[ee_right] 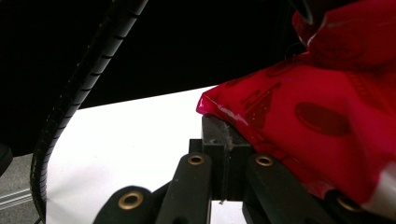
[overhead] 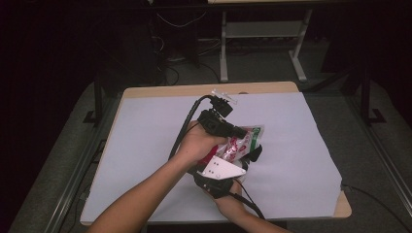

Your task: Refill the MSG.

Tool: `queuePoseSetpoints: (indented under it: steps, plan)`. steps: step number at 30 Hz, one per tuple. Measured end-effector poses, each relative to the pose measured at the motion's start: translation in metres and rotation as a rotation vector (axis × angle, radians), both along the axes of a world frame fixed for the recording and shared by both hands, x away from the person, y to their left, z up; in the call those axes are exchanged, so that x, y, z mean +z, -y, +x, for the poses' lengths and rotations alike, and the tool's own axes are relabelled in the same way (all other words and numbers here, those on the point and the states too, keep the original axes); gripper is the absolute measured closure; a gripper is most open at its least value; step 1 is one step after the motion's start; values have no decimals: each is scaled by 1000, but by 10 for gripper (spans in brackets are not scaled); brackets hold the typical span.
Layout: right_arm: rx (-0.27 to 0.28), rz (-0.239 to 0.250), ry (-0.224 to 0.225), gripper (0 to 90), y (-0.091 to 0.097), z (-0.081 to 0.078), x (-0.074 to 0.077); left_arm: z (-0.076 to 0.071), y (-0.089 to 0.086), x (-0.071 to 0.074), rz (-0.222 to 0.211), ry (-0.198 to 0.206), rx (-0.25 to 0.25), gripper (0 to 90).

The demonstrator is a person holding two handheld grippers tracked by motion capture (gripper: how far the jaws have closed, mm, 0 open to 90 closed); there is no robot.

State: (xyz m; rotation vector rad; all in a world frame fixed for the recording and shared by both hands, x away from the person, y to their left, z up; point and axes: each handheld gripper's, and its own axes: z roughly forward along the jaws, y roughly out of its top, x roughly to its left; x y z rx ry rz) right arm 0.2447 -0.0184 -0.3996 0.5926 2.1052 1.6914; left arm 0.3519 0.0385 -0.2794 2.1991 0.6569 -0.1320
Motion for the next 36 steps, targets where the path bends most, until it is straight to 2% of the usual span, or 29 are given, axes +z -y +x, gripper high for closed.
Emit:
queuePoseSetpoints:
  steps: [21,30,36]
  plan:
    - [9,-18,-5,900,-2,-1,-4,1,-8,-2,-30,-13,0,899]
    - [8,-28,-17,900,-2,0,-8,0,-13,0,-64,-24,-10,899]
    - [3,-40,-27,900,-3,0,-11,0,-20,1,-106,-39,-14,899]
